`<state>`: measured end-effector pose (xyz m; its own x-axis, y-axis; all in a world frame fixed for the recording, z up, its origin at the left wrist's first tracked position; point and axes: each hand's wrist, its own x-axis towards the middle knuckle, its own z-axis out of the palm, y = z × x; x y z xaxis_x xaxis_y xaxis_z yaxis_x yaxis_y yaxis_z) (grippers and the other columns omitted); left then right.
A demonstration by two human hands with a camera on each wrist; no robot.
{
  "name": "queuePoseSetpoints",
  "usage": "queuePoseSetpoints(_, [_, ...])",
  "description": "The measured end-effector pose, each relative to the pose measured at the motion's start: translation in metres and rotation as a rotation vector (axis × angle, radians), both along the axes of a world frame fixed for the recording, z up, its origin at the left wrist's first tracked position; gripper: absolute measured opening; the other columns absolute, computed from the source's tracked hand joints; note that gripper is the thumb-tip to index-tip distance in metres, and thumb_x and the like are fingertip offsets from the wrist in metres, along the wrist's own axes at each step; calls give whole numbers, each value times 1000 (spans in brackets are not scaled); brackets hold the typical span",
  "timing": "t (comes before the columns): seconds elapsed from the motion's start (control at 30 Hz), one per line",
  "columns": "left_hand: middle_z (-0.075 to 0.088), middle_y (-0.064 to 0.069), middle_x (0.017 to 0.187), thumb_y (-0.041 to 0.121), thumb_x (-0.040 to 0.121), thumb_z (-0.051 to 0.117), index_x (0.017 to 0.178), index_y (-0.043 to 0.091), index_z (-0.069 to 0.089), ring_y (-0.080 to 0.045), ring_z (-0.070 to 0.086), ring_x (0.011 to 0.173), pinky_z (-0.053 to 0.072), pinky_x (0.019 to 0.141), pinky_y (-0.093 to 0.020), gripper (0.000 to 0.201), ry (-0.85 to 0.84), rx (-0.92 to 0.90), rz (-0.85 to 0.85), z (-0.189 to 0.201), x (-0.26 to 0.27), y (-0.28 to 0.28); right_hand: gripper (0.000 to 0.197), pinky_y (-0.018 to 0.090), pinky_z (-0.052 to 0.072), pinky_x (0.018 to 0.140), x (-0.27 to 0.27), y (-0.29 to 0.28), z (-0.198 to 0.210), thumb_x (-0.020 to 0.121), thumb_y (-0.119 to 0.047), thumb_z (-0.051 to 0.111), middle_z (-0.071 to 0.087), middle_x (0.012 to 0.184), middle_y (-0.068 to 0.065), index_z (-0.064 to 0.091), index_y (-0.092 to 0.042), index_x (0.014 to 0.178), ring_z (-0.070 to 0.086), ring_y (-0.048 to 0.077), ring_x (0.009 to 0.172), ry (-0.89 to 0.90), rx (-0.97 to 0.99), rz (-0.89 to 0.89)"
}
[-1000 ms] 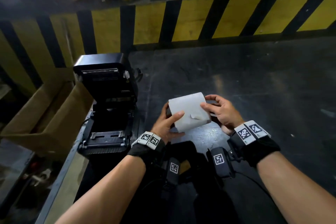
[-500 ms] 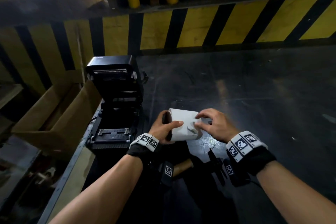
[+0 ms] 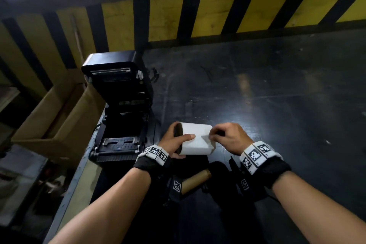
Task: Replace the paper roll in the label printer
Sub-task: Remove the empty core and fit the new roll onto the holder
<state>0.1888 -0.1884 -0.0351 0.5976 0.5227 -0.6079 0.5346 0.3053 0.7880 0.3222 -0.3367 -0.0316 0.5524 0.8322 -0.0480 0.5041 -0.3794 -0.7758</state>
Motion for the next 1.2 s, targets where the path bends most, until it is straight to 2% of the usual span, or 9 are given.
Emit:
queuePoseSetpoints(0.1, [41, 7, 134, 16, 76, 73, 115, 47, 34, -28, 49, 117, 52, 74, -48, 63, 2, -12, -43, -4, -1, 5, 4, 21, 47, 72, 19, -5, -3, 75, -19, 70, 72, 74, 0, 73, -17, 76, 64, 12, 74, 68, 11, -90])
queuePoseSetpoints(0.2, [44, 5, 133, 10, 77, 71, 118, 49, 34, -28, 50, 115, 53, 73, -48, 68, -1, -26, -75, -7, -2, 9, 8, 12, 44, 66, 39, -16, -7, 77, -21, 69, 73, 79, 1, 74, -17, 80, 62, 11, 74, -56, -56, -130])
queuePoseSetpoints(0.3, [44, 2, 136, 7, 76, 71, 125, 46, 33, -29, 50, 115, 54, 72, -47, 73, 0, -20, -99, -10, -1, 14, 13, 24, 47, 75, 59, -30, -22, 79, -20, 65, 74, 91, 6, 74, -15, 88, 64, 18, 85, -214, -314, -74])
queuePoseSetpoints(0.43, [42, 0, 137, 6, 75, 72, 124, 46, 34, -33, 49, 120, 54, 72, -48, 73, 5, -10, -117, -10, 2, 14, 15, 35, 52, 86, 64, -53, -56, 74, -19, 66, 73, 98, 8, 73, -19, 88, 65, 26, 98, -195, -656, 30])
queuePoseSetpoints(0.77, [45, -3, 136, 9, 68, 78, 124, 45, 37, -34, 52, 116, 56, 72, -50, 78, -12, -2, -84, -13, 3, 8, 34, 29, 47, 96, 45, -80, -50, 81, -18, 65, 65, 116, 6, 64, -18, 115, 60, 20, 107, -59, -567, 41])
queuePoseSetpoints(0.97, [44, 5, 127, 6, 72, 75, 115, 39, 38, -30, 49, 111, 52, 75, -51, 65, -45, 10, -11, -8, 0, -9, 28, 20, 41, 79, 15, -98, -41, 83, -35, 62, 70, 107, -2, 68, -19, 104, 63, 15, 94, -11, -363, -219])
queuePoseSetpoints(1.03, [44, 6, 127, 8, 70, 77, 116, 38, 39, -29, 49, 110, 53, 74, -50, 67, -55, 43, -8, -6, 0, -14, 39, 20, 41, 81, -2, -100, -47, 83, -42, 61, 65, 108, -6, 63, -18, 113, 62, 17, 100, 64, -421, -200])
queuePoseSetpoints(1.1, [45, 6, 125, 9, 68, 78, 120, 37, 39, -29, 50, 108, 55, 73, -50, 71, -63, 79, -3, -4, -4, -17, 47, 25, 43, 88, -14, -100, -56, 82, -46, 60, 66, 115, 3, 60, -17, 118, 61, 21, 107, 104, -447, -208])
queuePoseSetpoints(1.2, [48, 4, 125, 11, 67, 79, 118, 38, 39, -29, 52, 108, 55, 73, -51, 71, -92, 106, 10, -1, -13, -17, 44, 26, 44, 85, -18, -101, -74, 79, -47, 63, 68, 115, 6, 64, -18, 112, 63, 21, 103, 129, -378, -266])
